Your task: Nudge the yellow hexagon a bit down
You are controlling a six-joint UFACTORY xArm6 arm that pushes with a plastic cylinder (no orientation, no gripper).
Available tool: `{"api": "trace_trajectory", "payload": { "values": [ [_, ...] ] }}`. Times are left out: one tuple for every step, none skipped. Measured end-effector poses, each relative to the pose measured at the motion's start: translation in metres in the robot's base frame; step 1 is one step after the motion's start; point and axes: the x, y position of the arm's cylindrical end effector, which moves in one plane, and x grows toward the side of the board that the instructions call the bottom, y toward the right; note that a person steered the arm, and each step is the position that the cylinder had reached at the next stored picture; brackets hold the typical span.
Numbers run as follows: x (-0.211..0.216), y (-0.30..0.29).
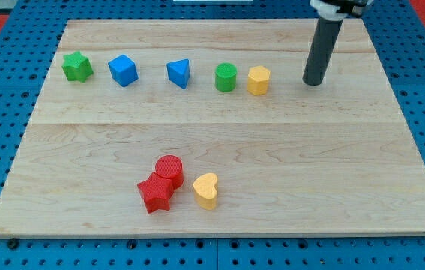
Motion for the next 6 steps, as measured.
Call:
{"api": "trace_trajectory", "payload": {
  "values": [
    [-0.033, -0.053],
    [-0.019, -0.099],
    [0.015, -0.074],
    [0.028, -0.058],
    [0.064, -0.023],
    [0.151, 0.013]
  ]
}}
